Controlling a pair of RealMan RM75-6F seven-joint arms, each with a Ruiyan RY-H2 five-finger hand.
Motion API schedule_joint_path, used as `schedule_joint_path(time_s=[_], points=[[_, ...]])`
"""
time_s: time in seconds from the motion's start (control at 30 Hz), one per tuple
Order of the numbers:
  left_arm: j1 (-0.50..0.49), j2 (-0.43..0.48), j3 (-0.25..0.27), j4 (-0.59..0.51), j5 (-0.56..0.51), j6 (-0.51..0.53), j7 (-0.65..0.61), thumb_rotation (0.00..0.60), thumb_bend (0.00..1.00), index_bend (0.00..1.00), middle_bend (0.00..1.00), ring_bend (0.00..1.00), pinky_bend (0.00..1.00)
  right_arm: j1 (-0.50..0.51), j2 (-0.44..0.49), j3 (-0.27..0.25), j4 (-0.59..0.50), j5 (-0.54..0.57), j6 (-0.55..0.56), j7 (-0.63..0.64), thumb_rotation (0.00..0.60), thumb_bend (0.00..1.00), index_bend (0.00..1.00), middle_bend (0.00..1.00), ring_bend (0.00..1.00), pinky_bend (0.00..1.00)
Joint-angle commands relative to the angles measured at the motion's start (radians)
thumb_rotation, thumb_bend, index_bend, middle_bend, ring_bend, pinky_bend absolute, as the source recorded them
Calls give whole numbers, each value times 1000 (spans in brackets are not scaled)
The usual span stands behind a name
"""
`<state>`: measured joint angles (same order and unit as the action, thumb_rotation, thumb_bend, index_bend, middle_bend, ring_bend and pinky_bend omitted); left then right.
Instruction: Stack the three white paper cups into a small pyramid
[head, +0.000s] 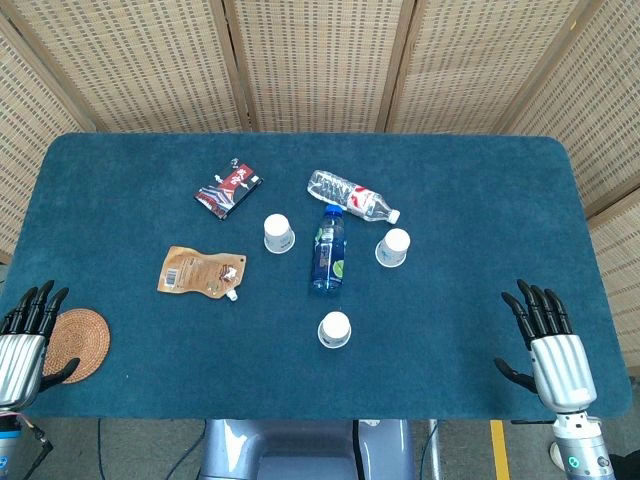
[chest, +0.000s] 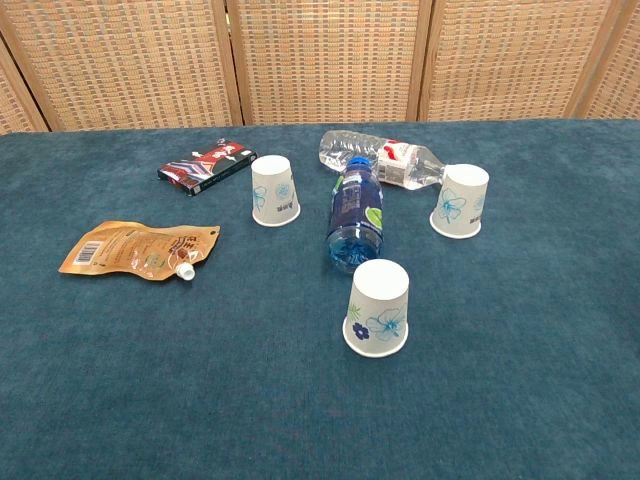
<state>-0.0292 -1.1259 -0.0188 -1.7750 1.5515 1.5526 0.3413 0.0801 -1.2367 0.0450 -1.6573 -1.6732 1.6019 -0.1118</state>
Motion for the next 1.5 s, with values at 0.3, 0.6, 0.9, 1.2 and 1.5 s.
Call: schedule_joint_path(time_s=[0.3,0.6,0.9,1.2,1.5], points=[[-1,7,7,-6,-3,-11,3,600,168,0,0,0,134,-3,10,-2,-8,1,-2,6,600,153,98,0,0,69],[-4,22,12,-23,-18,-31,12,600,55,0,0,0,104,-6,19,-4,-22,4,-5,-10,600,153,92,0,0,69],[-4,29,15,-31,-23,-36,20,600,54,0,0,0,105,-11,17,-4,-23,2,-2,-22,600,152,88,0,0,47],[-10,29,19,-45,-24,-49,41,600,73,0,0,0,105,-12,22,-2,-20,14,-7,-7,600,153,88,0,0,47],[-71,38,-8,-89,-23,-115,84,600,92,0,0,0,105,-13,33,4,-20,32,-13,13,600,152,88,0,0,47]])
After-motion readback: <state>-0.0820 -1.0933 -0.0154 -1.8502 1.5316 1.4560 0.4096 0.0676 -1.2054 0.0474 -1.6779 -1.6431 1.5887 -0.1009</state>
